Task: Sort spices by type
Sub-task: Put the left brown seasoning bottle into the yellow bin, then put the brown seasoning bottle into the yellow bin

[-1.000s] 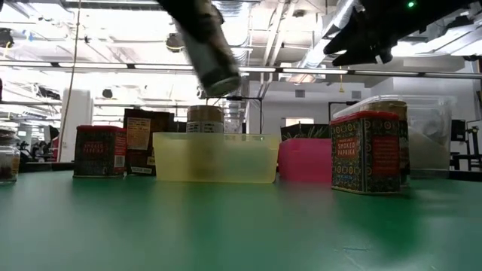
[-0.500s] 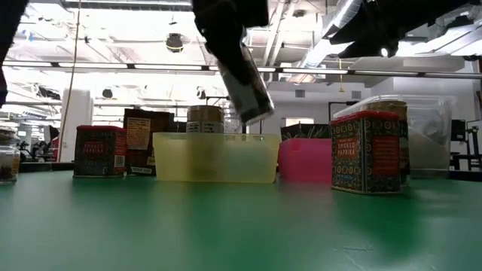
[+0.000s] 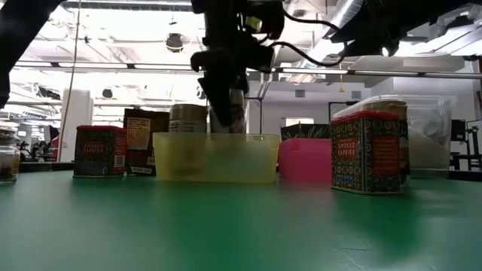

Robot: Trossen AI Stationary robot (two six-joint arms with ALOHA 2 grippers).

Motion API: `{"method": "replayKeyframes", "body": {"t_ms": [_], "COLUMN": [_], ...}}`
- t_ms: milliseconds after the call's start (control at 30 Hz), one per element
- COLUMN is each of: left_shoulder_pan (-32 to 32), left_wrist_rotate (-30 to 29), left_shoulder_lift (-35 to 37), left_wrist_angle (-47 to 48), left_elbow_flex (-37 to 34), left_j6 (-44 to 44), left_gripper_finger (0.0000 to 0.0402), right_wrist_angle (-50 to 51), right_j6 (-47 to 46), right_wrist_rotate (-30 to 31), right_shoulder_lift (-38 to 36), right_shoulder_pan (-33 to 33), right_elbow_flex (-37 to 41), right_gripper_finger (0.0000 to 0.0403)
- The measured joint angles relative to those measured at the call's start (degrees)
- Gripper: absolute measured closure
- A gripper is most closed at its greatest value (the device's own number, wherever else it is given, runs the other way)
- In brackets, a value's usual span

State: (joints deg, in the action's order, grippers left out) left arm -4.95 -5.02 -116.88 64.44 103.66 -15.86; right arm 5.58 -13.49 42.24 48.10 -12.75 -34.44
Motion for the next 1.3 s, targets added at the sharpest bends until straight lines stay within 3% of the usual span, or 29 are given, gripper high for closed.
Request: {"method": "replayKeyframes", "body": {"t_ms": [400,733,933,1100,1300], "left_shoulder_pan": [0.1,0.1,2.3,4.9,5.7], "left_wrist_rotate": [-0.1,-0.2,0.8,1.9,2.0], "left_shoulder_lift": [-0.2,-0.1,-0.1,-0.1,-1.4], "left_wrist_angle": [-0.4,-2.4,-13.5,-25.3,-37.1], "left_elbow_flex": [0.0,3.2,5.1,5.1,5.0], "left_j6": [0.3,-2.4,-6.0,-8.1,-1.9], "left_gripper_finger": [0.0074,0.0071,0.007,0.007,0.007], "right_wrist_angle": [0.2,2.2,12.1,18.2,21.8], "right_j6": [0.0,-0.1,-6.5,-11.9,-15.4], "right_wrist_rotate": [0.0,0.0,0.6,4.7,8.1], "right_shoulder_lift": [0.0,-0.5,-7.2,-11.4,-11.8], "right_shoulder_pan": [0.0,0.0,-1.4,-3.6,-5.0], "right_elbow_flex": [0.0,0.0,0.0,0.0,0.0], "right_gripper_finger": [0.0076,0.0076,0.0076,0.0076,0.0076]}}
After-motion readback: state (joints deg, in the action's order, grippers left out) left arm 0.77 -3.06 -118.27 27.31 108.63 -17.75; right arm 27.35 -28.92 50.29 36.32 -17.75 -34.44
